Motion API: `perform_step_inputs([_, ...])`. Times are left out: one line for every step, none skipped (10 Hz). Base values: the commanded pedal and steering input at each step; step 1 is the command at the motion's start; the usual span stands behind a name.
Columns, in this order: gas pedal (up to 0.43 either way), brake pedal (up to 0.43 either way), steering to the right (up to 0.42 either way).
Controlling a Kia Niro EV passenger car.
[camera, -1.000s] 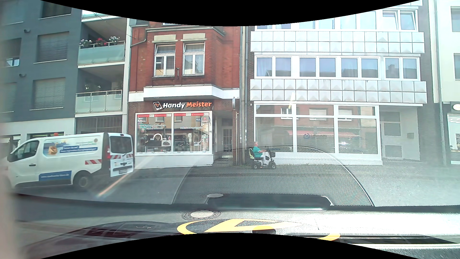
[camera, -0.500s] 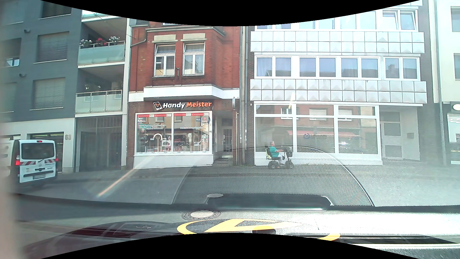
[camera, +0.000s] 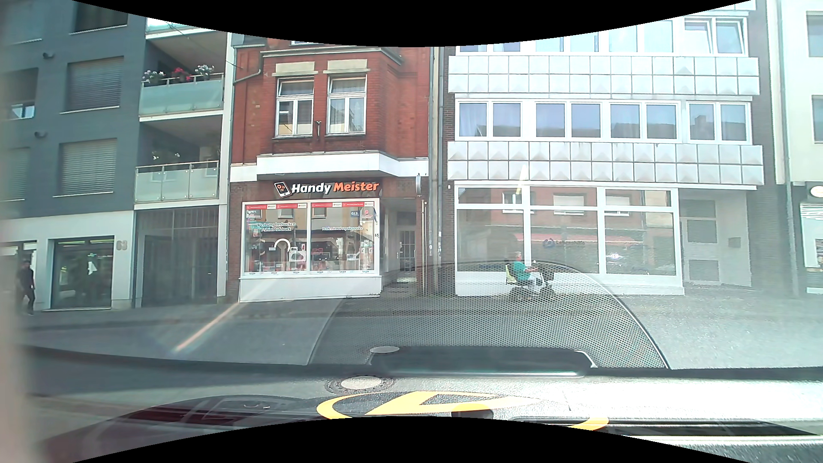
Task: Follow the waypoints while adhering to traffic rules and regulations
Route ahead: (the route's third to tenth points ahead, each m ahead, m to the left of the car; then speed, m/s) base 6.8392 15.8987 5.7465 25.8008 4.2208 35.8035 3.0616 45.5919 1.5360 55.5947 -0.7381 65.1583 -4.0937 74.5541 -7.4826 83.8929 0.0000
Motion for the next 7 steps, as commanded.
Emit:
perform_step_inputs([0.0, 0.201, -0.012])
perform_step_inputs([0.0, 0.201, -0.013])
perform_step_inputs([0.0, 0.201, -0.012])
perform_step_inputs([0.0, 0.201, -0.012])
perform_step_inputs([0.0, 0.201, -0.012])
perform_step_inputs([0.0, 0.195, -0.012])
perform_step_inputs([0.0, 0.201, -0.013])
